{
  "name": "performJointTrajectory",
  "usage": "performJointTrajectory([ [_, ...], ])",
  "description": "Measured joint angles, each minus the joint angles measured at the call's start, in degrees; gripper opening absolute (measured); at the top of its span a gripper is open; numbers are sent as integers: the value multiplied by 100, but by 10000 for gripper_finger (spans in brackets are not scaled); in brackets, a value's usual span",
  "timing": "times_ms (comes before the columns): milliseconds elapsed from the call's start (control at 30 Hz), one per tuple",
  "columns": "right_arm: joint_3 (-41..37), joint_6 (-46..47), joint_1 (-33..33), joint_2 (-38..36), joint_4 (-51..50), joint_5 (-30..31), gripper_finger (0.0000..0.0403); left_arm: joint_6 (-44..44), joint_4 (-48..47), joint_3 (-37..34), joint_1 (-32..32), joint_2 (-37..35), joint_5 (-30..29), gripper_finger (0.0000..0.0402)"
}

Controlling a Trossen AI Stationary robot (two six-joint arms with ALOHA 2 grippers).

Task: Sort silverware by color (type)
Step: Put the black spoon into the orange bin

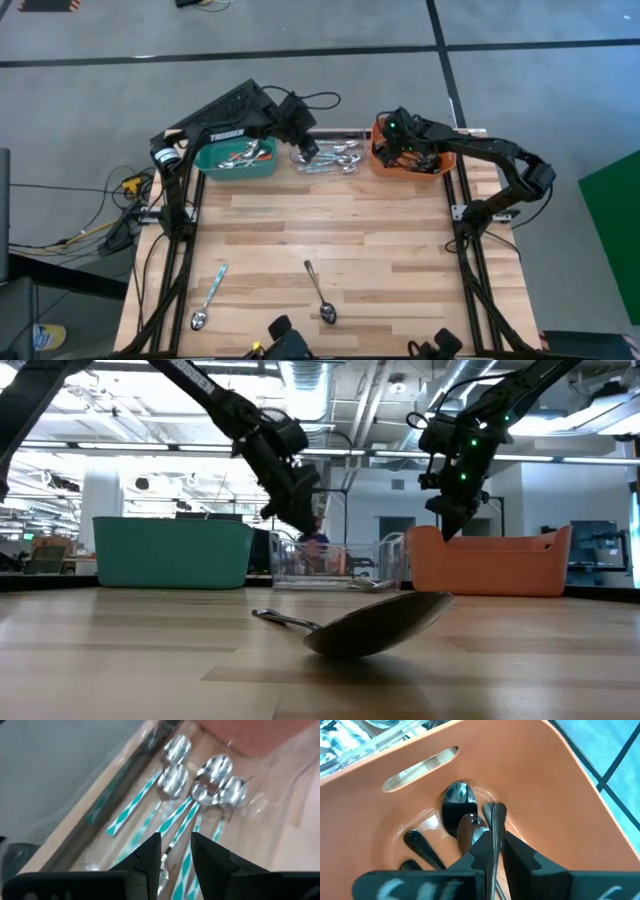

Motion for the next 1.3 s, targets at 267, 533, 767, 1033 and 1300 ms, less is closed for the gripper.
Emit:
performJointTrajectory([
  [267, 750, 87, 260, -25, -774, 9, 64, -266, -469, 0, -97, -863, -179, 96],
  [533, 1274, 388, 693, -25, -1525, -35, 64, -281, -1184, 0, -391, -1842, -892, 96],
  [767, 1440, 1005, 960, -25, -1535, -1082, 64, -536, -1763, 0, -723, -2419, -1475, 96],
  [1033, 1442, 815, 1662, -22, -1529, -1113, 70, -536, -2509, -2, -1029, -2575, -1915, 96],
  [1300, 1442, 2591, 2433, 45, -1362, -1117, 117, -404, -3397, -2, -1200, -2577, -1928, 96],
])
